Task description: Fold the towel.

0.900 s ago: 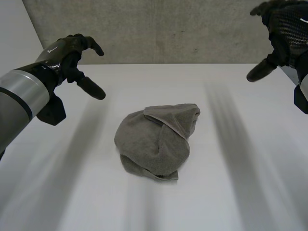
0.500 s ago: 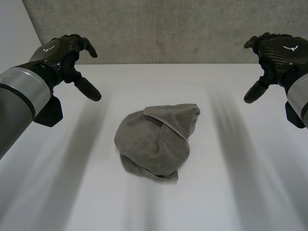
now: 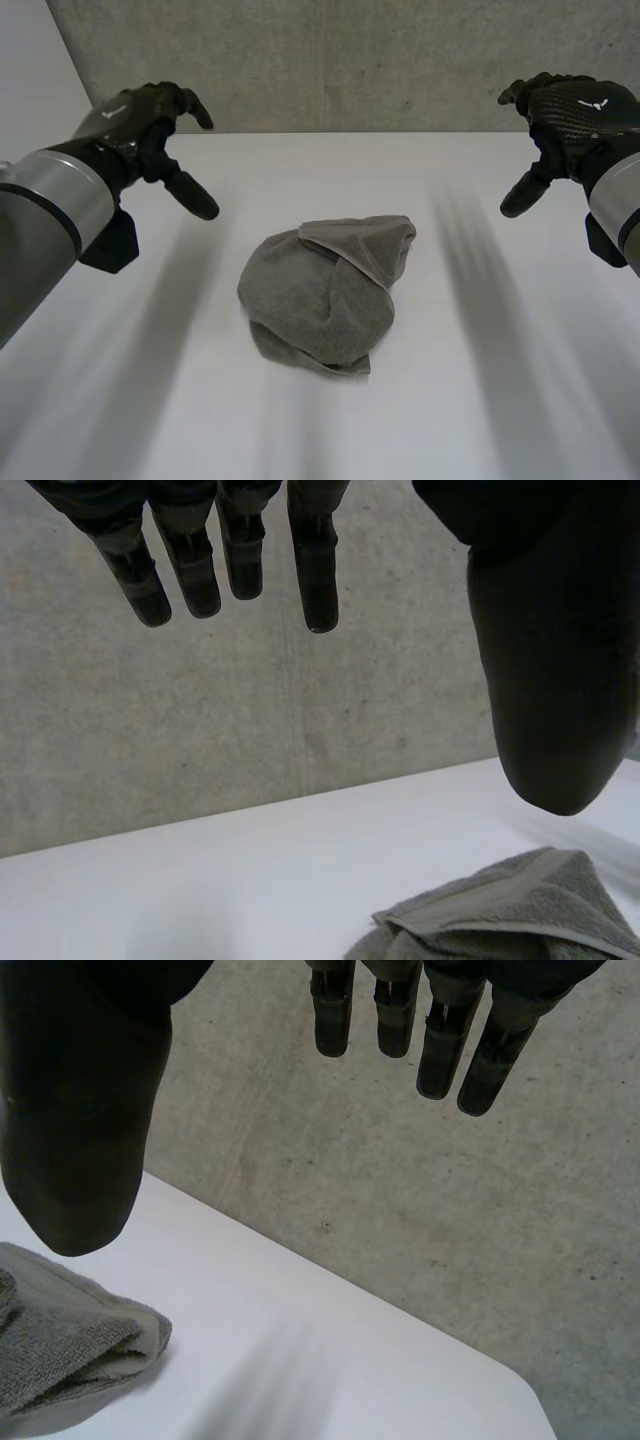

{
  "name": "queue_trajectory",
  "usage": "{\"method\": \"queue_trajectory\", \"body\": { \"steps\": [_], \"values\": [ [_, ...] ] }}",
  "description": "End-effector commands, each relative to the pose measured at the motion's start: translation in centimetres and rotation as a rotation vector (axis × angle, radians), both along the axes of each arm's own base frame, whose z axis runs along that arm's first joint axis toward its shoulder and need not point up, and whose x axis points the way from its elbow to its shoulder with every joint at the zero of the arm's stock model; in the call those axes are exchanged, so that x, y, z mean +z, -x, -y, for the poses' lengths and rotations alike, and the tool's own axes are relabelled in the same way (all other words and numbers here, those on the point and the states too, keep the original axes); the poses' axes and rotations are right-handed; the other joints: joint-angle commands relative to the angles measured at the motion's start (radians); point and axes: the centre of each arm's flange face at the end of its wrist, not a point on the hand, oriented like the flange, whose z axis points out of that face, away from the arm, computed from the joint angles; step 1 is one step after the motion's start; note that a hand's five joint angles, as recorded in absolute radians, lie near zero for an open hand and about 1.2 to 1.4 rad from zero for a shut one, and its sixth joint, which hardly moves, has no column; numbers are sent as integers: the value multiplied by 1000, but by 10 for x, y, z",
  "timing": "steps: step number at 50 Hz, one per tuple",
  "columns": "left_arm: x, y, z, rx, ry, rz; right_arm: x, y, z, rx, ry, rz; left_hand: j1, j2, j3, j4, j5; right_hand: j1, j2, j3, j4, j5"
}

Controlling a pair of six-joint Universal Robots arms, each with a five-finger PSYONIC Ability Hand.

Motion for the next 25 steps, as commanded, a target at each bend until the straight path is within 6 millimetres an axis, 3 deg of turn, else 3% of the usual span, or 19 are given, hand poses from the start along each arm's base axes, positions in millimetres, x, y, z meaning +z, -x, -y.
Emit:
{"method": "queue_trajectory", "body": {
  "steps": [1,3,4,6,9,11,12,14,18,25],
  "values": [
    [-21,10,-18,-53,-66,34,-23,-16,0,156,-31,-105,-38,-34,-35,-39,-23,-49,-72,-66,-85,-59],
    [-44,10,-30,-71,-131,71,-34,-23,0,229,-42,-155,-38,-34,-35,-39,-23,-49,-72,-66,-85,-59],
    [-44,10,-30,-72,-131,71,-42,-28,-1,297,-42,-203,-38,-34,-35,-39,-23,-49,-72,-66,-85,-59],
    [-70,9,-38,-83,-174,108,-49,-34,-2,362,-33,-249,-41,-37,-38,-42,-25,-49,-72,-66,-85,-59],
    [-85,9,-38,-89,-182,131,-68,-49,-5,481,-17,-341,-41,-37,-38,-42,-25,-49,-72,-66,-85,-59],
    [-115,15,-34,-107,-176,175,-79,-59,-4,530,-3,-387,-41,-37,-38,-42,-25,-49,-72,-66,-85,-59],
    [-115,15,-34,-107,-175,175,-90,-70,-2,567,25,-434,-41,-37,-38,-42,-25,-49,-72,-66,-85,-59],
    [-139,22,-32,-132,-164,203,-99,-81,2,596,64,-477,-41,-37,-38,-42,-25,-49,-72,-66,-85,-59],
    [-160,29,-26,-138,-172,209,-130,-109,10,660,148,-588,-41,-37,-38,-42,-25,-48,-71,-65,-84,-58],
    [-193,36,-16,-142,-217,233,-162,-132,23,692,235,-662,-38,-34,-35,-39,-23,-36,-59,-53,-72,-46]
  ]
}}
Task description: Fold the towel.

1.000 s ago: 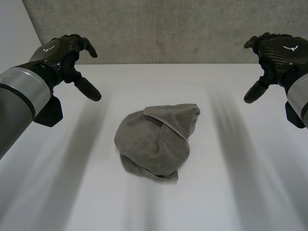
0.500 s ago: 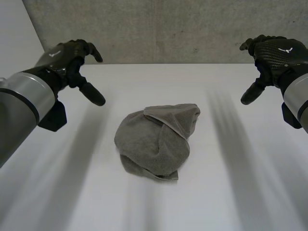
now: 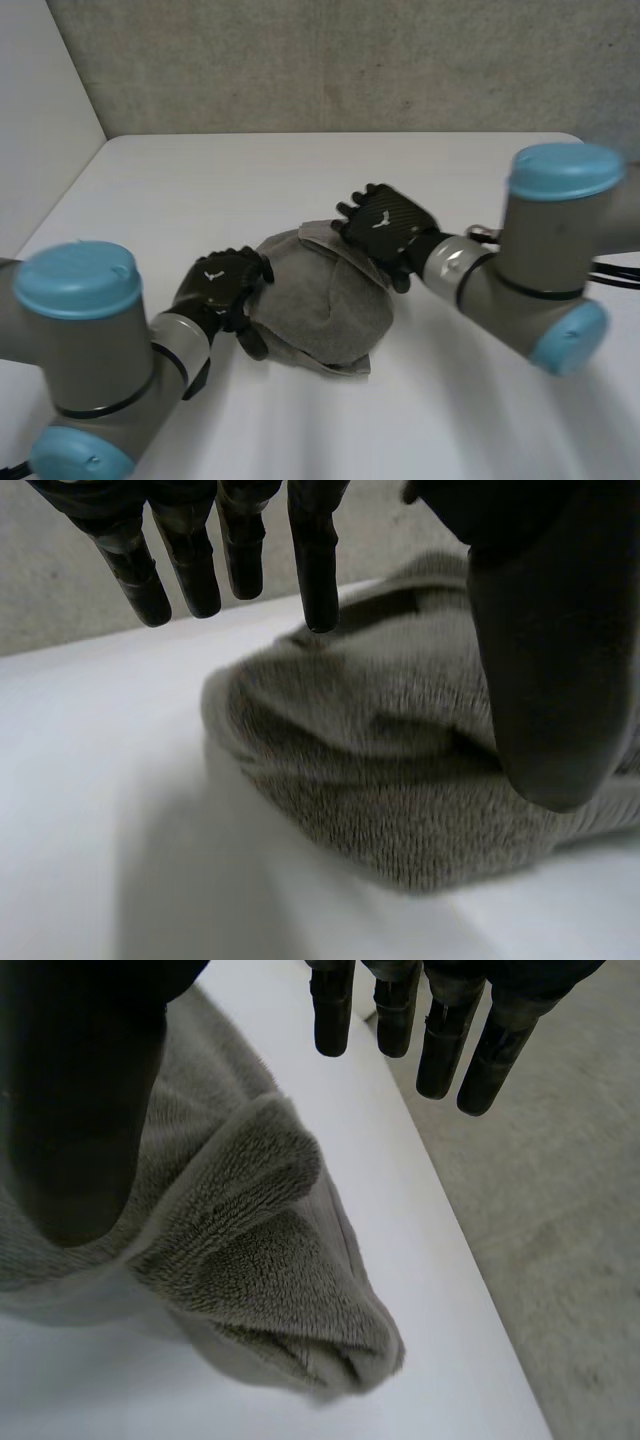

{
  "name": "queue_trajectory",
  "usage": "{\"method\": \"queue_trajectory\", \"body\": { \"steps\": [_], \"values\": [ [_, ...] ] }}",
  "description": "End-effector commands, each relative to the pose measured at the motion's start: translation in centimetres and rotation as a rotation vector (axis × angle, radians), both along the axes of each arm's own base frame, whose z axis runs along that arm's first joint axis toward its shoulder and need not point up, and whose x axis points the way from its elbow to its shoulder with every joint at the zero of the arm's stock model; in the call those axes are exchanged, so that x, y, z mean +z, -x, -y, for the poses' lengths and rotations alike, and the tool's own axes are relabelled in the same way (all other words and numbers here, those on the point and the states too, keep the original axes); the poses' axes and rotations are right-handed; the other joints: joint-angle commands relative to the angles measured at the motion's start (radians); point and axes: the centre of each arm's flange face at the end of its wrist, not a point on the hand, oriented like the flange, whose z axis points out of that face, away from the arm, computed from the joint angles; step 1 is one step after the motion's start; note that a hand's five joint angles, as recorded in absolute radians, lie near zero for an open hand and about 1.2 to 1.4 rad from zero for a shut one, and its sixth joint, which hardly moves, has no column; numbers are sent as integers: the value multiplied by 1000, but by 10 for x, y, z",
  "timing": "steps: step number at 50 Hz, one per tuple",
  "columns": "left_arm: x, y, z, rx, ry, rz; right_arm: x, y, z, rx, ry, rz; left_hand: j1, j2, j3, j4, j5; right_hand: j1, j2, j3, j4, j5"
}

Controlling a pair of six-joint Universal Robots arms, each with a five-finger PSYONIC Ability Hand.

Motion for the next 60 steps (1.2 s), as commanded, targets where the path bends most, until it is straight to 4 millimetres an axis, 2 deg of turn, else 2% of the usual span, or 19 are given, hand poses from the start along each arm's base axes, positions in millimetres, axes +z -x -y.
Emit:
{"method": "queue_trajectory", "body": {
  "steps": [1,7,9,10,11,13,15,20,22,23,25,28,30,35,41,46,49,54,60],
  "values": [
    [-27,7,9,-2,-33,19,-39,-29,14,65,111,-58,-38,-34,-35,-39,-23,-33,-56,-50,-69,-43],
    [-36,10,15,-2,-42,30,-61,-40,24,78,169,-94,75,80,78,75,91,193,170,176,157,183],
    [-36,12,17,-3,-38,27,-64,-43,31,76,223,-124,232,236,235,231,248,576,553,559,539,565],
    [-35,14,20,-3,-31,23,-64,-43,31,76,223,-124,482,486,485,481,498,578,555,561,542,568],
    [-35,14,20,-3,-31,23,-62,-44,36,69,253,-130,484,489,487,484,500,883,860,866,847,873],
    [-28,19,29,-3,-1,-1,-57,-47,40,63,283,-129,1136,1141,1139,1136,1152,1119,1096,1102,1083,1108],
    [-22,23,35,-3,32,-22,-49,-49,46,44,309,-115,1139,1143,1142,1138,1154,1173,1150,1156,1137,1163],
    [13,37,67,13,184,-116,-4,-52,68,-96,379,-5,1139,1143,1142,1138,1154,1173,1150,1156,1137,1163],
    [32,40,79,23,254,-153,50,-45,82,-239,383,199,1139,1143,1142,1138,1154,1173,1150,1156,1137,1163],
    [49,41,89,34,310,-180,50,-45,82,-240,382,200,1139,1143,1142,1138,1154,1173,1150,1156,1137,1163],
    [72,36,102,59,372,-219,112,-29,82,-345,337,493,1139,1143,1142,1138,1154,1173,1150,1156,1137,1163],
    [121,19,124,121,498,-279,150,-6,77,-405,249,716,1139,1143,1142,1138,1154,1173,1150,1156,1137,1163],
    [159,7,130,150,587,-330,159,4,72,-414,209,780,1139,1143,1142,1138,1154,1173,1150,1156,1137,1163],
    [180,-3,131,161,626,-378,174,20,52,-404,195,777,1139,1143,1142,1138,1154,1173,1150,1156,1137,1163],
    [163,-6,127,161,560,-370,115,20,9,-310,-82,462,1139,1143,1142,1138,1154,1173,1150,1156,1137,1163],
    [96,-6,105,81,354,-288,63,26,-27,-245,-352,278,1139,1143,1142,1138,1154,1173,1150,1156,1137,1163],
    [79,-5,96,43,298,-270,43,31,-41,-214,-426,236,1139,1143,1142,1138,1154,1173,1150,1156,1137,1163],
    [26,-16,63,-54,103,-211,35,38,-54,-204,-464,215,1139,1143,1142,1138,1154,1173,1150,1156,1137,1163],
    [45,-38,64,-47,131,-237,82,51,-57,-207,-355,306,1139,1143,1142,1138,1154,1173,1150,1156,1137,1163]
  ]
}}
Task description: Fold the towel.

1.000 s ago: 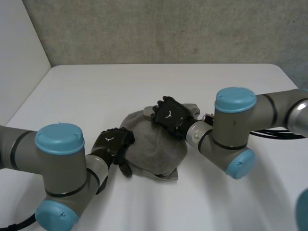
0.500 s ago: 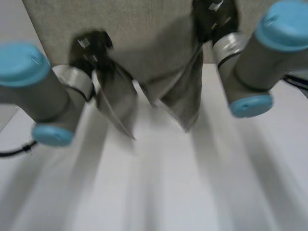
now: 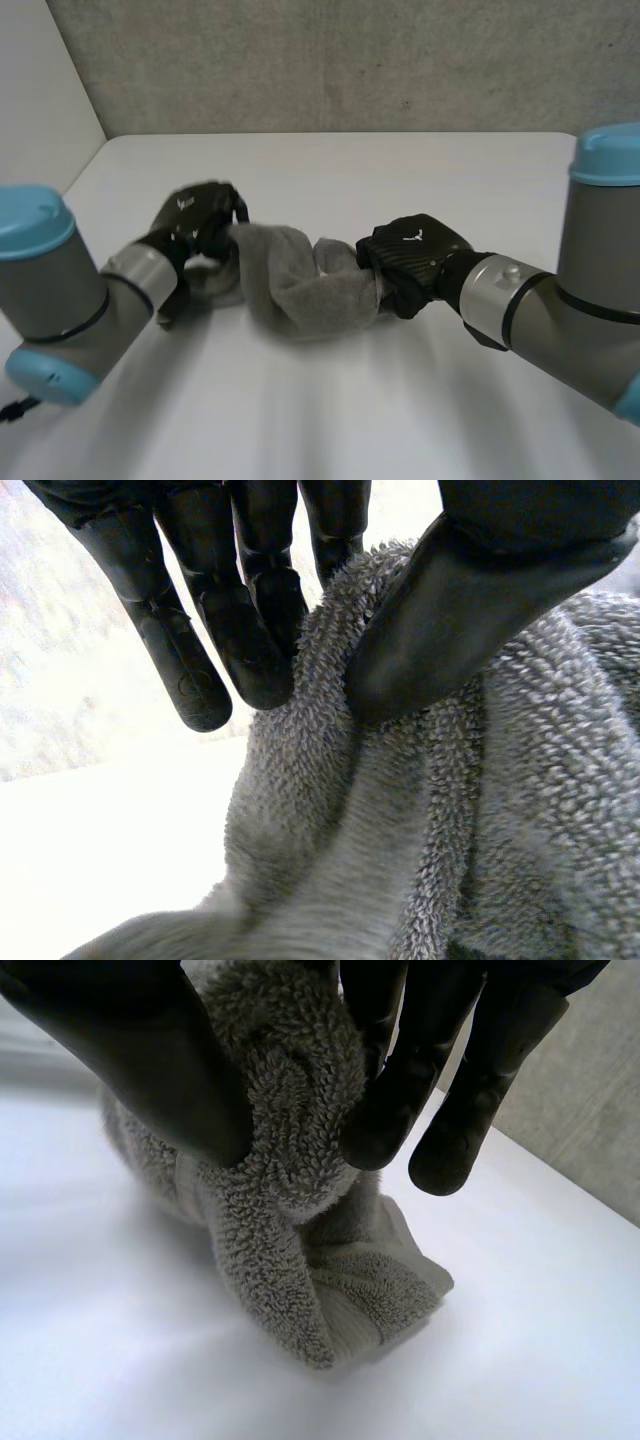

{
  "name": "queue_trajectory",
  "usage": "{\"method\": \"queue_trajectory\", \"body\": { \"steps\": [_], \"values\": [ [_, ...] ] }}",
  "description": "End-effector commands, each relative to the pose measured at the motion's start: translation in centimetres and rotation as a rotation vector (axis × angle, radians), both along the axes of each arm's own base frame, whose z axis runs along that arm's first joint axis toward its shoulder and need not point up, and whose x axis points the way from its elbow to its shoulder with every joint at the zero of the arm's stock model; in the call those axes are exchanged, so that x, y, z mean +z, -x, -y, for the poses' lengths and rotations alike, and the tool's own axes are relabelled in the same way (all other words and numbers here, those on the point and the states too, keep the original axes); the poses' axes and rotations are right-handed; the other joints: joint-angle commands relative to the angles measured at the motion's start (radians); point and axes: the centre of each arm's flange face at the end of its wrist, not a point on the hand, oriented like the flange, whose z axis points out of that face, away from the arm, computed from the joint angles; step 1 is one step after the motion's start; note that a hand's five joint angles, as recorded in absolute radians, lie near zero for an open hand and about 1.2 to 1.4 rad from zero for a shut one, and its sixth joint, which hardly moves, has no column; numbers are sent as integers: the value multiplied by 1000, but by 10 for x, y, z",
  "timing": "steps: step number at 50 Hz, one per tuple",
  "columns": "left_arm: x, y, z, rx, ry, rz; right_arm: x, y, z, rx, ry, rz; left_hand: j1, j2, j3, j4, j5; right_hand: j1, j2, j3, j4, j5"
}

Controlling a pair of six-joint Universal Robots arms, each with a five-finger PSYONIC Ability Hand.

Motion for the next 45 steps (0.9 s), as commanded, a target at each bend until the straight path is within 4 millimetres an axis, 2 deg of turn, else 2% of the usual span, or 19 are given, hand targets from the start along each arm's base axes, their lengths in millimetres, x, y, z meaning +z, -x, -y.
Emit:
{"method": "queue_trajectory", "body": {
  "steps": [1,5,10,12,14,15,17,18,19,20,21,22,24,29,31,33,36,41,45],
  "values": [
    [9,-24,-6,-16,-8,-14,57,15,-7,-36,147,100,100,57,45,36,73,85,65,44,50,99],
    [40,-40,10,39,96,-43,71,16,-15,-23,159,153,100,57,45,36,73,85,65,44,50,99],
    [63,-46,30,70,173,-64,66,12,-21,-10,56,229,100,57,45,36,73,85,65,44,50,99],
    [65,-47,37,76,182,-68,56,7,-25,14,-1,234,100,57,45,36,73,85,65,44,50,99],
    [58,-47,48,83,171,-70,19,-16,-43,118,-135,185,100,57,45,36,73,45,25,5,10,59],
    [48,-45,59,86,154,-69,19,-16,-43,119,-136,185,100,57,45,36,73,45,25,4,10,59],
    [39,-44,68,90,139,-66,-7,-38,-71,218,-212,126,6,-37,-49,-57,-21,-276,-296,-317,-311,-262],
    [30,-42,75,90,120,-62,-7,-38,-71,219,-213,126,-224,-267,-279,-287,-251,-278,-298,-319,-313,-264],
    [30,-42,75,90,120,-62,-16,-44,-80,246,-238,107,-226,-269,-281,-289,-253,-557,-577,-598,-592,-543],
    [23,-41,81,89,105,-58,-22,-44,-79,243,-253,94,-537,-580,-592,-600,-564,-839,-859,-879,-874,-825],
    [15,-40,84,88,84,-54,-22,-44,-79,243,-253,94,-796,-839,-851,-859,-823,-842,-862,-882,-877,-828],
    [14,-40,84,88,84,-54,-24,-43,-76,234,-259,91,-798,-841,-853,-861,-825,-1007,-1028,-1048,-1043,-994],
    [4,-40,82,88,35,-42,-24,-43,-75,228,-257,93,-1050,-1093,-1105,-1113,-1077,-1061,-1082,-1102,-1097,-1048],
    [0,-40,70,85,-21,-30,-11,-39,-68,207,-220,124,-1083,-1126,-1138,-1146,-1110,-1088,-1109,-1129,-1124,-1075],
    [3,-44,67,93,-25,-30,-3,-33,-57,173,-197,140,-1089,-1132,-1144,-1152,-1116,-1085,-1106,-1126,-1121,-1072],
    [7,-46,62,95,-20,-26,9,-16,-30,83,-158,172,-1089,-1132,-1144,-1152,-1116,-1074,-1094,-1114,-1109,-1060],
    [11,-53,51,105,-23,-17,15,-6,-14,36,-130,186,-1092,-1135,-1147,-1155,-1119,-1071,-1091,-1111,-1106,-1057],
    [22,-72,36,145,-11,-14,15,-3,-9,26,-114,183,-1080,-1123,-1135,-1143,-1107,-1065,-1085,-1105,-1100,-1051],
    [29,-82,12,165,1,-4,2,-9,1,27,-109,178,-1069,-1112,-1123,-1132,-1095,-1038,-1059,-1079,-1074,-1025]
  ]
}}
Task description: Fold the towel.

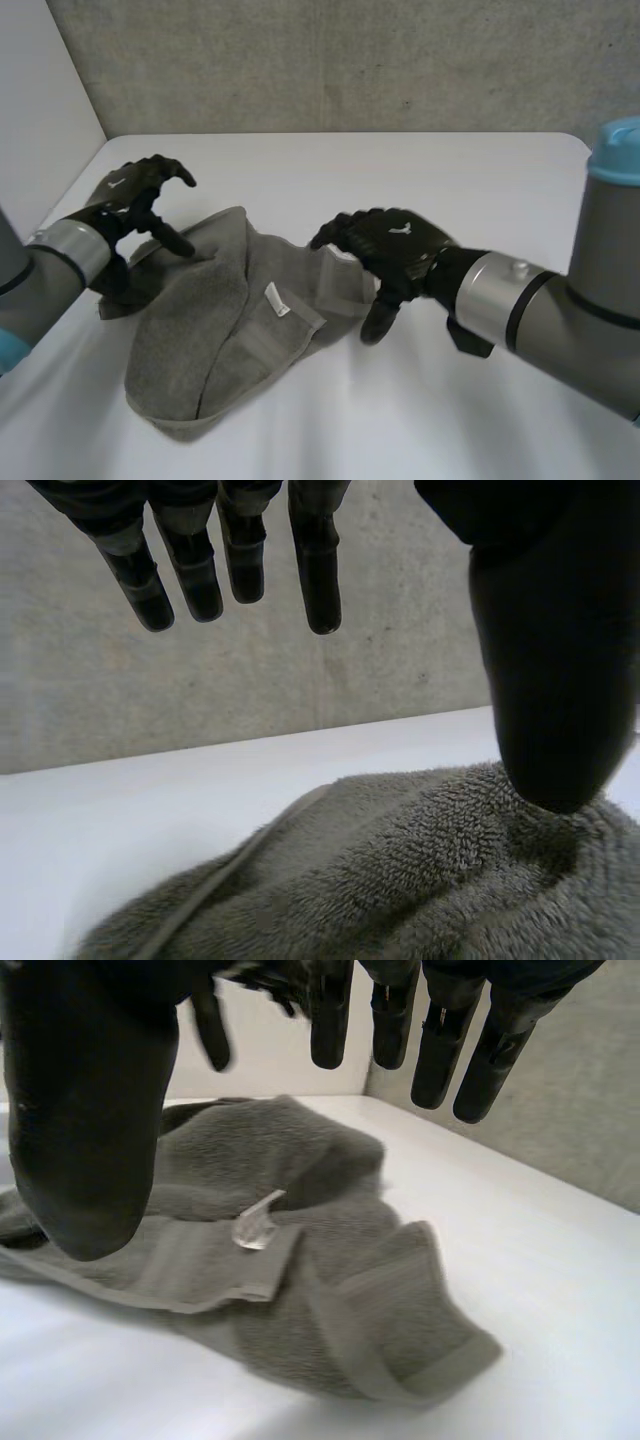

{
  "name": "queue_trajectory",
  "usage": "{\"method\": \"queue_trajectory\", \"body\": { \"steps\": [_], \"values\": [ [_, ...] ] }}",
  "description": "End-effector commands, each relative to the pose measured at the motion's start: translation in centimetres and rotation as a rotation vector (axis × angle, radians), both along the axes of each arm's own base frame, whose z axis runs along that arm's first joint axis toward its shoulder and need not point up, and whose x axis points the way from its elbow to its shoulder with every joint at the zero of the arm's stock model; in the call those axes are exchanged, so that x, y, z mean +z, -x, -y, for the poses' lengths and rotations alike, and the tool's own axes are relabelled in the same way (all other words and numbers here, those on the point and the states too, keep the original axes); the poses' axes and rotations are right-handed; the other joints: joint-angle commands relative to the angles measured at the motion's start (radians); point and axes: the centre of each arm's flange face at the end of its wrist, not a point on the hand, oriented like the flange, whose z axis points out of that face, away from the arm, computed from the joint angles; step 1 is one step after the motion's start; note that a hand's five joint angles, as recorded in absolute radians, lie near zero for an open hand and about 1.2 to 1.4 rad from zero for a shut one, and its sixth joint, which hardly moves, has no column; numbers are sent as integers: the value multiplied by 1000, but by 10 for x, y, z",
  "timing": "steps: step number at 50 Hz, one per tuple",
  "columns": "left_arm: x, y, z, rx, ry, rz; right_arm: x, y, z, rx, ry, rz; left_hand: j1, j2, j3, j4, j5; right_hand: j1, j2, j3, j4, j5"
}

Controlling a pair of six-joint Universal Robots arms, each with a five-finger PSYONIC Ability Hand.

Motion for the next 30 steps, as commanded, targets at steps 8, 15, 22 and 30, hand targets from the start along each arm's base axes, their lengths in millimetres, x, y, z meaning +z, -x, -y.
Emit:
{"method": "queue_trajectory", "body": {
  "steps": [8,15,22,30],
  "values": [
    [-1,-44,-60,17,41,162,-50,-33,10,51,96,-74,-38,-36,-38,-45,-8,200,187,198,197,235],
    [-21,-58,-63,-39,19,252,-79,-49,-10,121,123,-132,-20,-18,-20,-28,9,200,187,198,197,235],
    [-39,-63,-59,-64,-49,234,-103,-62,-16,150,183,-102,-32,-30,-32,-39,-2,262,249,259,258,296],
    [-44,-63,-58,-66,-70,228,-119,-69,-16,151,262,-122,-44,-42,-44,-51,-14,361,348,359,358,396]
  ]
}}
